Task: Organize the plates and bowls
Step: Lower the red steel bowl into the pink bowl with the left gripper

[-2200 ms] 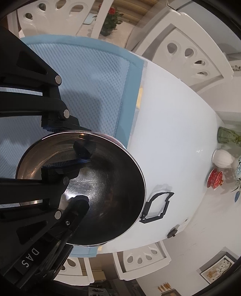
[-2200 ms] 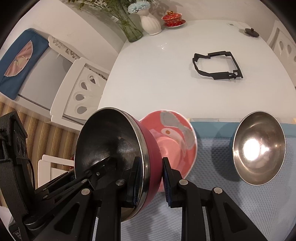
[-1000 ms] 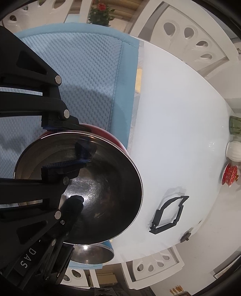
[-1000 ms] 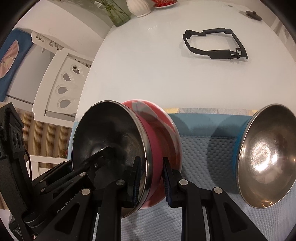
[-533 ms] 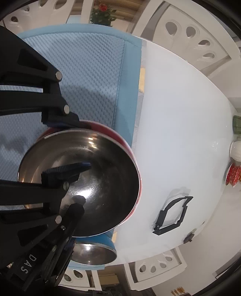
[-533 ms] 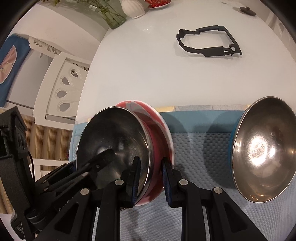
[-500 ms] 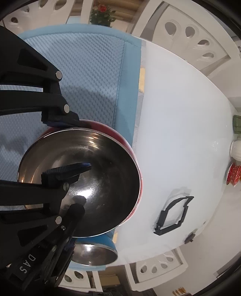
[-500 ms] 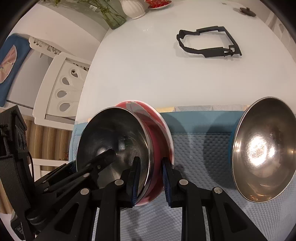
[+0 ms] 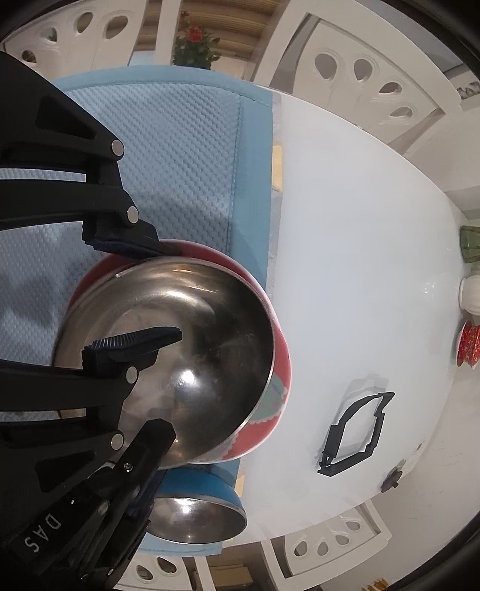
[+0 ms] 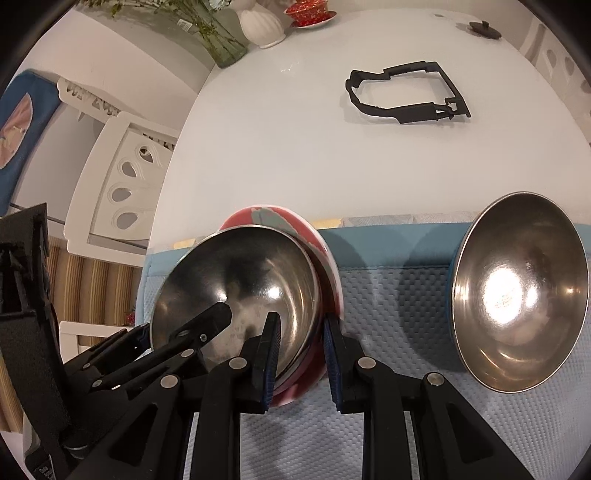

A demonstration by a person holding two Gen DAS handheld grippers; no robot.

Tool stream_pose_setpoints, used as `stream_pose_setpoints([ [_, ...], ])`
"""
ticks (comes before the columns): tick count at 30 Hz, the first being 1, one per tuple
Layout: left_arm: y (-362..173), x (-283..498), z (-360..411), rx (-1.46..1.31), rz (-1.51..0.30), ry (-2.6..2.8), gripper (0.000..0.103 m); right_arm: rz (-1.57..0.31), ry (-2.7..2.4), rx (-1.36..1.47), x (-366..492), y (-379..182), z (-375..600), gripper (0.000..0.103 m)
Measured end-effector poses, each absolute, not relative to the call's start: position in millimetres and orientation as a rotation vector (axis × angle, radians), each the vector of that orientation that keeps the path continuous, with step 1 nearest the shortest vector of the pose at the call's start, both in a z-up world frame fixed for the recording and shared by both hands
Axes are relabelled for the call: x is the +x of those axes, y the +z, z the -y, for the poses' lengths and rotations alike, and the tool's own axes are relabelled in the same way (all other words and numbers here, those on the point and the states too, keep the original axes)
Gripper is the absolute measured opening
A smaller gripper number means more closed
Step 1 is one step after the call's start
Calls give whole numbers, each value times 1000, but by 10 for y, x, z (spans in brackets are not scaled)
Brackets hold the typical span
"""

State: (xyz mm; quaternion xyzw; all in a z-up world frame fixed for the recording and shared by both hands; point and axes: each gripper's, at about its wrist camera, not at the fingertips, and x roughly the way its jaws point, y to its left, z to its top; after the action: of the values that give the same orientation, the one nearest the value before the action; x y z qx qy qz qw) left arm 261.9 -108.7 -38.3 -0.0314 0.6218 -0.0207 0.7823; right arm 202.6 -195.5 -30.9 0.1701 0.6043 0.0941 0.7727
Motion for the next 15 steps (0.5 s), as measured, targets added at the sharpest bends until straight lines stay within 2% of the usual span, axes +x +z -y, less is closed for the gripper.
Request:
stream_pose_setpoints([
  [7, -360, 2601, 1081, -64, -1349, -50, 33, -1302, 203, 388, 2002, -285, 1999, 21],
  [15, -301, 2550, 1091, -66, -1335, -64, 41, -1297, 215, 409, 1966, -265, 1993, 21],
])
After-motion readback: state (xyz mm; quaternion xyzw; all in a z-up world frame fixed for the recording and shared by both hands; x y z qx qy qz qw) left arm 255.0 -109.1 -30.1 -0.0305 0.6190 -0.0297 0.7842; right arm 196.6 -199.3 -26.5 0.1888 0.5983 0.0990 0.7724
